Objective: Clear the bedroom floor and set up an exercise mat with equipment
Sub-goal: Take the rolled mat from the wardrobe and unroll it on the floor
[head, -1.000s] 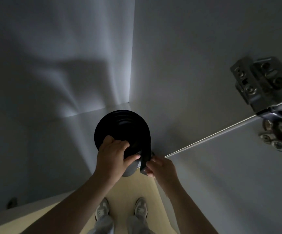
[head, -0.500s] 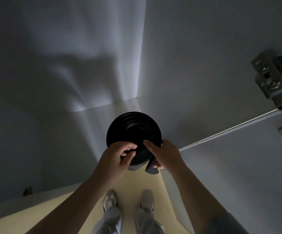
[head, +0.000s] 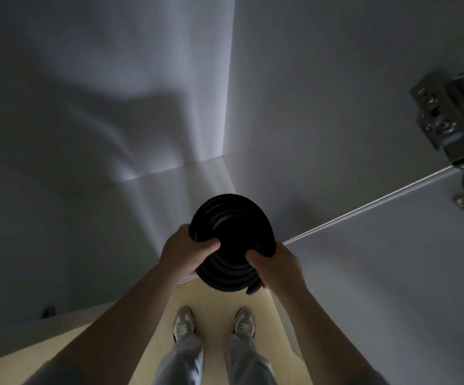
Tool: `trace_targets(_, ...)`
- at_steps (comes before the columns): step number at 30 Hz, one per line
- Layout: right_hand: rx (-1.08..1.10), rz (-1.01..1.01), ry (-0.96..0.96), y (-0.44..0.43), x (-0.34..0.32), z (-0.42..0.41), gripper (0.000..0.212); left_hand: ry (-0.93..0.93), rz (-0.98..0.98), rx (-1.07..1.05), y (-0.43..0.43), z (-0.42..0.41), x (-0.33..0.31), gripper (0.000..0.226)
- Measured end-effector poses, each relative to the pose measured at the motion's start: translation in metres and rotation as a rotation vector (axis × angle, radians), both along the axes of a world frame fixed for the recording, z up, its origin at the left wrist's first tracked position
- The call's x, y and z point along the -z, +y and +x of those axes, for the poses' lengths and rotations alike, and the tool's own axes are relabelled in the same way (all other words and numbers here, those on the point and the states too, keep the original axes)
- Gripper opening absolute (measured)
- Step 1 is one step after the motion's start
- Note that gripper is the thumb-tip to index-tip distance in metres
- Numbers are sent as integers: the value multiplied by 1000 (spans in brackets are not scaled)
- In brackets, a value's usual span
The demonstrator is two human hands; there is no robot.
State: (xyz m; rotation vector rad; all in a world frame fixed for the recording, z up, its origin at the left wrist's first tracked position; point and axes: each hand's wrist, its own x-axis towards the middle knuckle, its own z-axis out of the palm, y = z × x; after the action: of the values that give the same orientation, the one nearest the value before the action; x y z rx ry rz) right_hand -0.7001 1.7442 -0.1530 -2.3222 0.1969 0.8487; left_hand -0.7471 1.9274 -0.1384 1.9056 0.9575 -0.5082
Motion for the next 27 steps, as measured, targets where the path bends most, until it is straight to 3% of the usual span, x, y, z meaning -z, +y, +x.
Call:
trace_targets(2,34,-32,6,-7,1,-12,43,28,-115,-17,-11,-8,2,35)
trace_targets(4,65,-64,15,-17,0,-27,38,69,-260,-96,-20,-20,4,40)
trace_targets(6,98,-74,33,-26,-2,-44,35,73,-264,-79,-27,-34,3,45)
trace_targets(11,297,-36,15,-43,-27,-100,29,-43,-123,154,-38,-65,-20,34)
trace_targets(18,572,13,-7,-75,-85,-191,22,-114,-174,522,-66,-94,-84,27)
trace_targets(27,901,60,-32,-140,-132,-307,15,-59,-260,878,-151,-147,-133,30)
